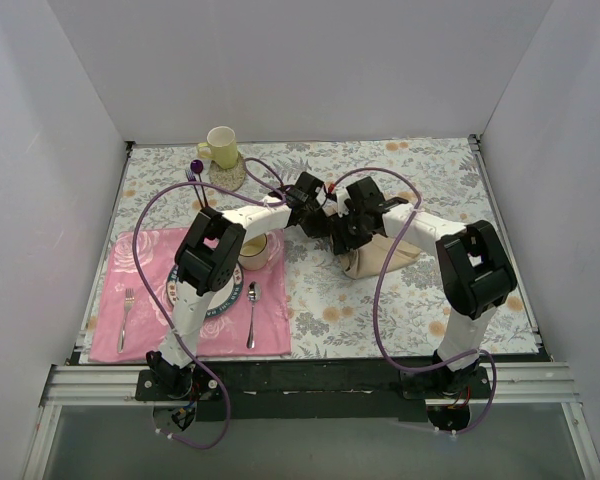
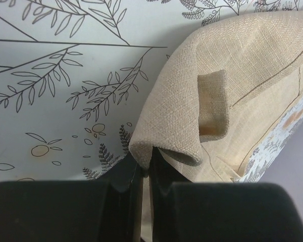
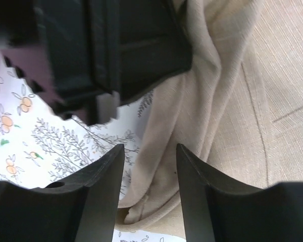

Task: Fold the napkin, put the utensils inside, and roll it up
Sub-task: Roll the napkin with the utensil

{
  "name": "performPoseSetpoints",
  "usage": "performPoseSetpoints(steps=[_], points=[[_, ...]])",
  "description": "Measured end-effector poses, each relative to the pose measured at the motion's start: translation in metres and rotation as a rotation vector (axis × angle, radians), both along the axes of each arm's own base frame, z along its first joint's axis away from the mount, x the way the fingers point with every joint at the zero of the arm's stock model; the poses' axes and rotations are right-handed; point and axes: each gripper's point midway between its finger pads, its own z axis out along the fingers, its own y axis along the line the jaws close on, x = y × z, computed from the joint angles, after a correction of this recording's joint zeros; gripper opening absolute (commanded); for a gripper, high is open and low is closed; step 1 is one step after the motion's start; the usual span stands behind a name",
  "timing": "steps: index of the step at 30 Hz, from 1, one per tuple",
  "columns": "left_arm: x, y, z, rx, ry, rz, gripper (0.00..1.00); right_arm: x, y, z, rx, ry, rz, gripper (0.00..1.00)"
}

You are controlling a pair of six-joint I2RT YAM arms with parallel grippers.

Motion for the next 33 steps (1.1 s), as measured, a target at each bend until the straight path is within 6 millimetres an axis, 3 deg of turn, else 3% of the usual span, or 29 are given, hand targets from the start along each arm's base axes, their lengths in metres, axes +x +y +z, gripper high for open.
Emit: performPoseSetpoints(steps=[8, 15, 25, 30, 33], points=[[-0.003, 0.000, 0.000, -0.007, 0.011, -0.004, 0.00, 0.015, 0.012, 0.014, 0.027, -0.042, -0.005, 0.57], [-0.006, -0.002, 0.000, -0.021, 0.028, -0.008, 0.00, 0.018, 0.005, -0.002, -0.015, -0.043, -0.030, 0.56], [-0.008, 0.001, 0.000, -0.046, 0.068, 0.012, 0.00, 0.016, 0.004, -0.016, -0.085, -0.096, -0.062, 0.42], [-0.008, 0.003, 0.000, -0.060, 0.096, 0.025, 0.00, 0.016, 0.008, -0.017, -0.109, -0.133, -0.079, 0.51], [-0.010, 0.004, 0.001, -0.066, 0.109, 0.023, 0.00, 0.016, 0.008, -0.017, -0.118, -0.144, -0.083, 0.47]])
